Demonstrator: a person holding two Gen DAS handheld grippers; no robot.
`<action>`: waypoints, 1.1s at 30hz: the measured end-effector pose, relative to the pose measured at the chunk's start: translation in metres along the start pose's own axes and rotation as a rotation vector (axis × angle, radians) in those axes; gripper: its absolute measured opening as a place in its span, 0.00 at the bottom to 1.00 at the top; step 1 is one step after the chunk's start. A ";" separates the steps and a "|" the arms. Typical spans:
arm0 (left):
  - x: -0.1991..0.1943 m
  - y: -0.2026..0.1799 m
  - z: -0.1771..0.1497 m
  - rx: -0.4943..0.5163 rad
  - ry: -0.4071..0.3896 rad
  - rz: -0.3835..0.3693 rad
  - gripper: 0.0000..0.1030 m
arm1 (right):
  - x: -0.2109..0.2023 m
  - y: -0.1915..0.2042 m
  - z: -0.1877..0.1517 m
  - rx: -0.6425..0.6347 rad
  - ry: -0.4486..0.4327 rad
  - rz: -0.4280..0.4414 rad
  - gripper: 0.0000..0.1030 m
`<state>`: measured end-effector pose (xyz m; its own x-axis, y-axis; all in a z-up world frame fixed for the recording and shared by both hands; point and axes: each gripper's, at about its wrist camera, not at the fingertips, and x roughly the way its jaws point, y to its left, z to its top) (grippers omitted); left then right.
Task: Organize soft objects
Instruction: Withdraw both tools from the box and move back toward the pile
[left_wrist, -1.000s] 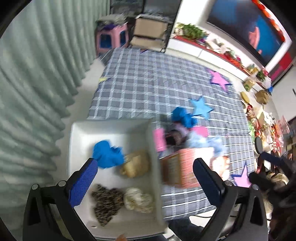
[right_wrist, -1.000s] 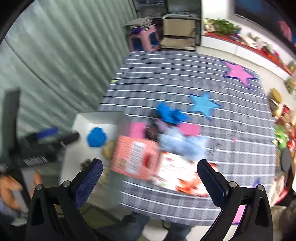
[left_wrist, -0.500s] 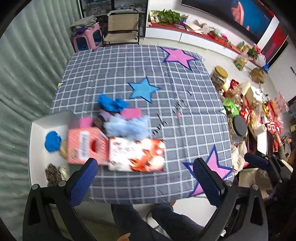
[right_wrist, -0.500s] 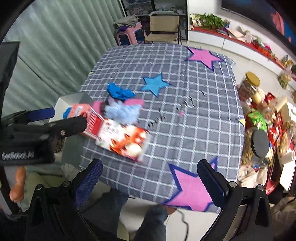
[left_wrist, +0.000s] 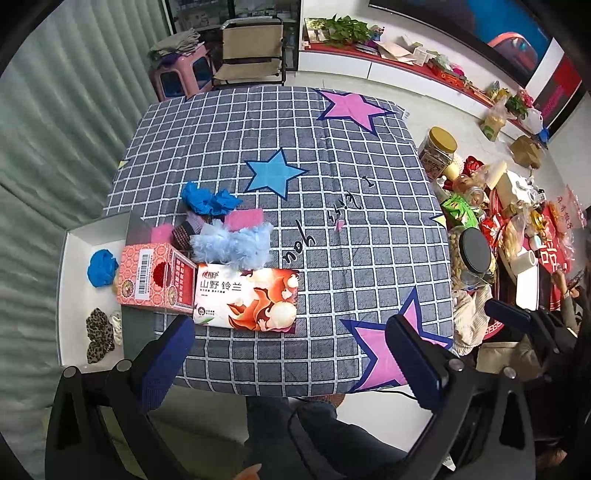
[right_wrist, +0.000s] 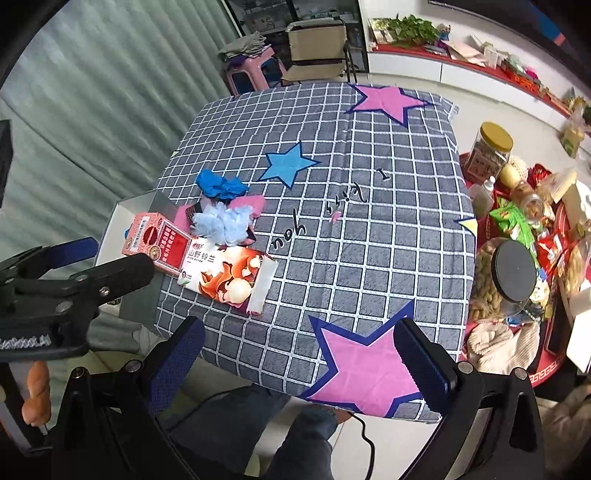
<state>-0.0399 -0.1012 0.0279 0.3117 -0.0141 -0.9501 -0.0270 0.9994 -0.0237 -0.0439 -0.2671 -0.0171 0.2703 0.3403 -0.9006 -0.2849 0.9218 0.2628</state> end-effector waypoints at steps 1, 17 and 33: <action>0.000 0.000 0.000 -0.002 -0.001 0.003 1.00 | 0.001 -0.002 -0.001 0.005 0.005 0.004 1.00; -0.002 0.000 -0.004 -0.040 0.010 0.031 1.00 | 0.005 -0.012 -0.002 0.024 0.015 0.030 1.00; 0.016 0.023 0.023 -0.045 -0.011 0.054 1.00 | 0.021 -0.058 -0.013 0.241 0.051 0.016 1.00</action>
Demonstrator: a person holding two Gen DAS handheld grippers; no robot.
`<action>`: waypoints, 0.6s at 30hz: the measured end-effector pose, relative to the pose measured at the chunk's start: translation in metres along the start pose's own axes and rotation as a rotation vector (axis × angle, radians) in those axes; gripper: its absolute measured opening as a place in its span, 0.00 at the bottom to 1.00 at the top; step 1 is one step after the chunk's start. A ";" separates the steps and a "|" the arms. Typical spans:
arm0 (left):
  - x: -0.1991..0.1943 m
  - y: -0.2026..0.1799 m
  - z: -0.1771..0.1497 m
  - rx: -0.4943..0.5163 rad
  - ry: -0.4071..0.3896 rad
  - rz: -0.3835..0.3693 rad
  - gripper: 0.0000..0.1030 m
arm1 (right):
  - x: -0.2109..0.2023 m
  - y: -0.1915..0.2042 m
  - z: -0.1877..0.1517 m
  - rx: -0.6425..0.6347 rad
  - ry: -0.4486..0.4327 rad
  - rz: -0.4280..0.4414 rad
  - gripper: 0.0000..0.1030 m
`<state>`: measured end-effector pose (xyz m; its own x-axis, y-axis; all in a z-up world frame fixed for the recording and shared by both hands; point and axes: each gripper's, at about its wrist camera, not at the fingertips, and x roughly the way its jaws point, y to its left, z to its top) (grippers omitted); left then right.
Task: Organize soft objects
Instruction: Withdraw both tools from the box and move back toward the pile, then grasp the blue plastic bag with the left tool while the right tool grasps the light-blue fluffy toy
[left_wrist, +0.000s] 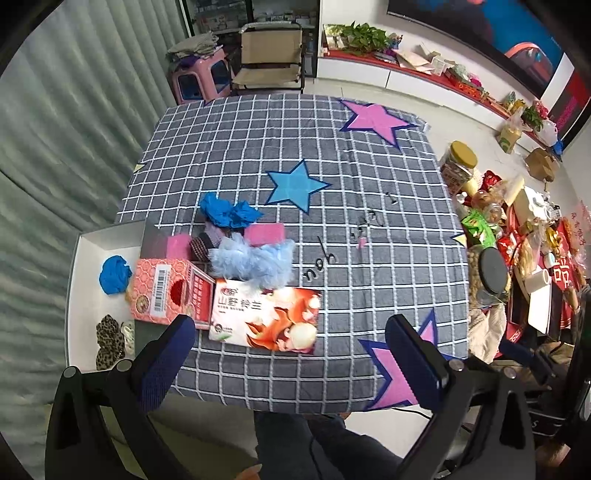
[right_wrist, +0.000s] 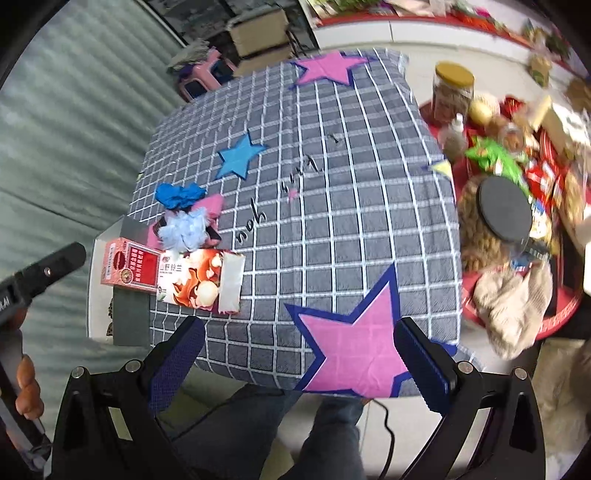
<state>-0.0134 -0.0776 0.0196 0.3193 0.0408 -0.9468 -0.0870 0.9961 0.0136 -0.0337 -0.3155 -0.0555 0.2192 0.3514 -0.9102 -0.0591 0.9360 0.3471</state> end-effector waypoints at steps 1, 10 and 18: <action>0.006 0.005 0.004 -0.004 0.008 0.002 1.00 | 0.005 0.000 0.000 0.011 0.010 0.006 1.00; 0.095 0.056 0.069 0.023 0.131 -0.001 1.00 | 0.043 0.017 0.012 0.095 0.058 -0.024 1.00; 0.212 0.085 0.133 0.120 0.299 0.051 1.00 | 0.085 0.060 0.020 0.124 0.097 -0.036 1.00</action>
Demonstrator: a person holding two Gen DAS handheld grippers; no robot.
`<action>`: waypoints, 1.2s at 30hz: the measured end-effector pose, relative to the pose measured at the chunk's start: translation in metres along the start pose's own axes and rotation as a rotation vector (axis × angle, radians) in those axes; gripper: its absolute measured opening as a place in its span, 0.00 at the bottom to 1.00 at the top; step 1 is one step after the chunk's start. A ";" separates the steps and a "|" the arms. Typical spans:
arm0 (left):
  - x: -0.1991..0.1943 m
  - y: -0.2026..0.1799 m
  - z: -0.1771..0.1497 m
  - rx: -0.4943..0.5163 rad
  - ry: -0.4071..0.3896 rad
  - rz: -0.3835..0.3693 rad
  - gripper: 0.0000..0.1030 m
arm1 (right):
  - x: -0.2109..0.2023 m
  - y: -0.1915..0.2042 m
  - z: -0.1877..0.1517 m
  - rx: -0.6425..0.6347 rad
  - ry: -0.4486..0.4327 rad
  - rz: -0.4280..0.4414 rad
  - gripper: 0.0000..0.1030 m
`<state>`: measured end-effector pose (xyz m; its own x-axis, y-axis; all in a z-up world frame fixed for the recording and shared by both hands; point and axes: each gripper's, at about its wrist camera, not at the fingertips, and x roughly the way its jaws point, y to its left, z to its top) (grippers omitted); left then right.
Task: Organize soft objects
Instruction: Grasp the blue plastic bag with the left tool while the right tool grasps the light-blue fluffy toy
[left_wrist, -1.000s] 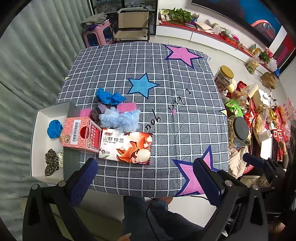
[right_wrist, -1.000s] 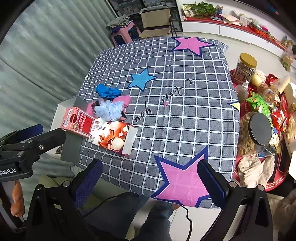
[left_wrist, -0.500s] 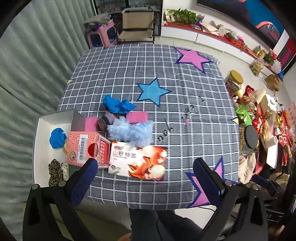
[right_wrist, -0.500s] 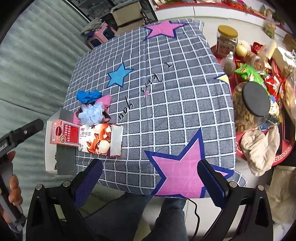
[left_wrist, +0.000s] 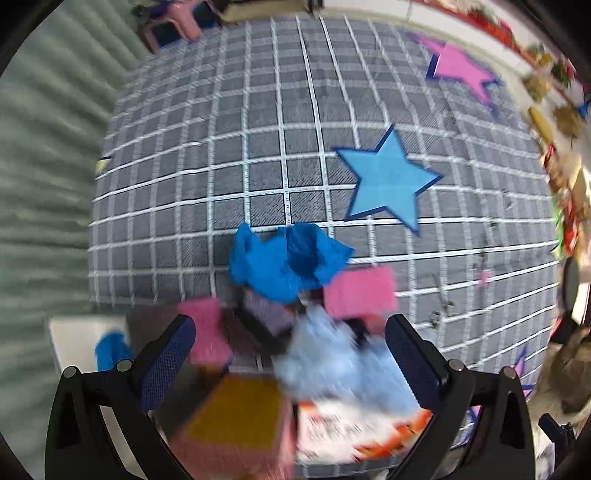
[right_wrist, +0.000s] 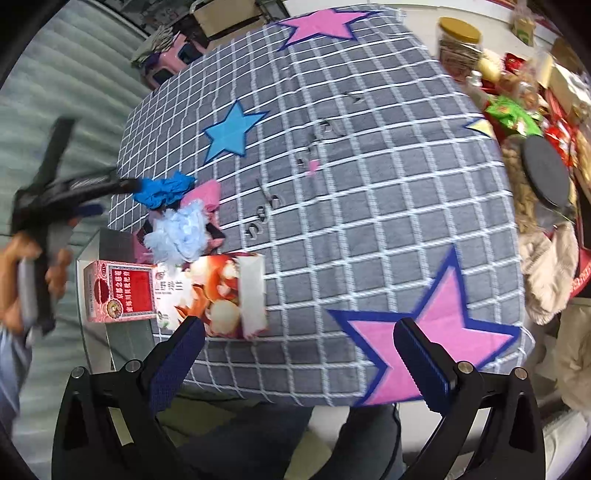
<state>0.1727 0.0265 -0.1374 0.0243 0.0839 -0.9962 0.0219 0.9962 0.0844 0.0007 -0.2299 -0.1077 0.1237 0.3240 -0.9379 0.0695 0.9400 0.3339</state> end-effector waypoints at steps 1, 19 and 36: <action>0.011 0.001 0.008 0.019 0.024 -0.001 1.00 | 0.006 0.012 0.003 -0.011 0.004 0.006 1.00; 0.095 0.000 0.028 0.127 0.209 -0.139 0.31 | 0.150 0.110 0.076 -0.006 0.225 0.154 0.26; 0.008 -0.031 0.006 0.275 -0.057 -0.194 0.29 | 0.053 -0.072 0.044 0.234 0.037 -0.114 0.54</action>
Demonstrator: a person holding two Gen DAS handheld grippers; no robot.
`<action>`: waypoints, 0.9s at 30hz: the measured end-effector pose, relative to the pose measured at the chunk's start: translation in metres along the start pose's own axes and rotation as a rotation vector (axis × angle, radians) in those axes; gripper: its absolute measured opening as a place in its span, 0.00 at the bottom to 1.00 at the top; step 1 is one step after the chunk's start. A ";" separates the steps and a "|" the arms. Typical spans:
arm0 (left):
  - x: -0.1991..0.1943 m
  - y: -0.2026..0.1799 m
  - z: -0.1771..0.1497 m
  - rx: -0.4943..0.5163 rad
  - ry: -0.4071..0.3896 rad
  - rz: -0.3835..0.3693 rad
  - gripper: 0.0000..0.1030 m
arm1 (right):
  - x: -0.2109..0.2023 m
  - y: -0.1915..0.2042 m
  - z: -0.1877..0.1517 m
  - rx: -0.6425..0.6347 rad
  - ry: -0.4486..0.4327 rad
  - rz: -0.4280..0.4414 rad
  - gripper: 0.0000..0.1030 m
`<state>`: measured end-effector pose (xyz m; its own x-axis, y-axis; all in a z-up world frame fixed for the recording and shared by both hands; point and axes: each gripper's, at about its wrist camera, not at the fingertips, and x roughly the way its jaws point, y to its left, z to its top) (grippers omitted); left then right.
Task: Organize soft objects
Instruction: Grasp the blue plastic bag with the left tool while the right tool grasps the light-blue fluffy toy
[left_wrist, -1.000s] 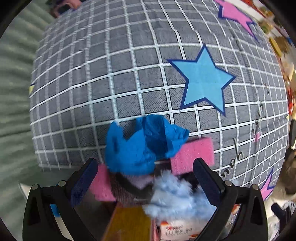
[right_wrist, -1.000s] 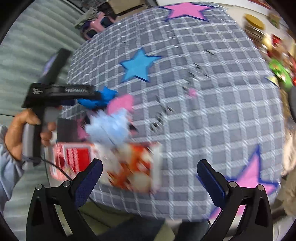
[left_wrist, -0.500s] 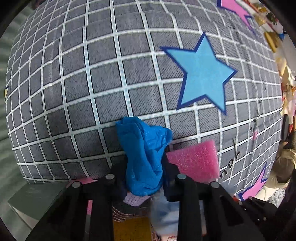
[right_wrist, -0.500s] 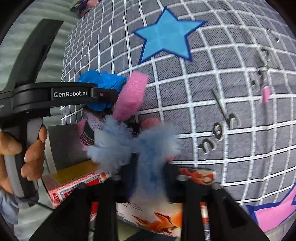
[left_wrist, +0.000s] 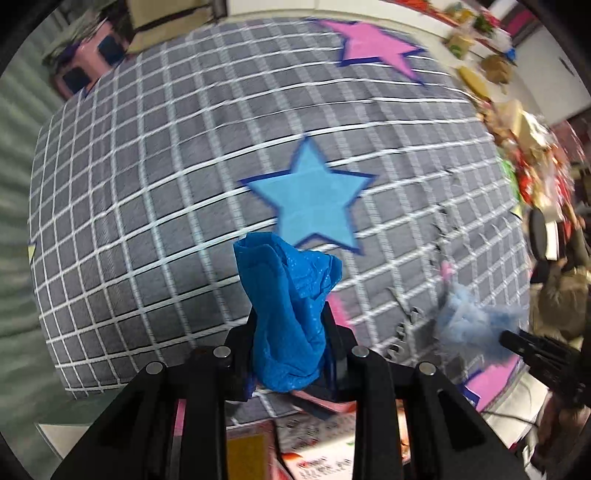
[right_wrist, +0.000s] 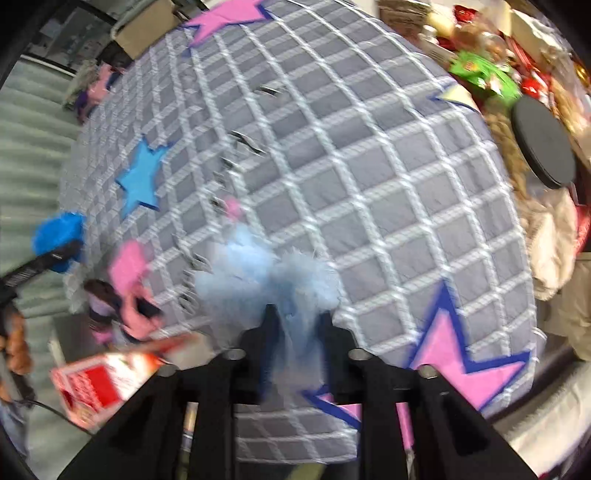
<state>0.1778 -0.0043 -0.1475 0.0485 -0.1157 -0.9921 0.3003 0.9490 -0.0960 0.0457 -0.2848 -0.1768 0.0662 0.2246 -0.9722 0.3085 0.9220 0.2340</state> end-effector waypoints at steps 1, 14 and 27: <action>-0.005 -0.008 -0.003 0.019 -0.009 -0.007 0.29 | -0.003 -0.005 -0.005 -0.032 -0.016 -0.044 0.74; -0.033 -0.074 -0.030 0.105 -0.030 -0.018 0.29 | 0.050 0.080 -0.020 -0.646 -0.058 -0.263 0.75; -0.043 -0.124 -0.077 0.192 -0.012 0.032 0.29 | 0.019 0.024 -0.006 -0.296 -0.002 -0.088 0.28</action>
<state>0.0648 -0.0948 -0.0987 0.0719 -0.0910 -0.9933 0.4748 0.8789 -0.0462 0.0483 -0.2567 -0.1893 0.0532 0.1395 -0.9888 0.0234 0.9898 0.1409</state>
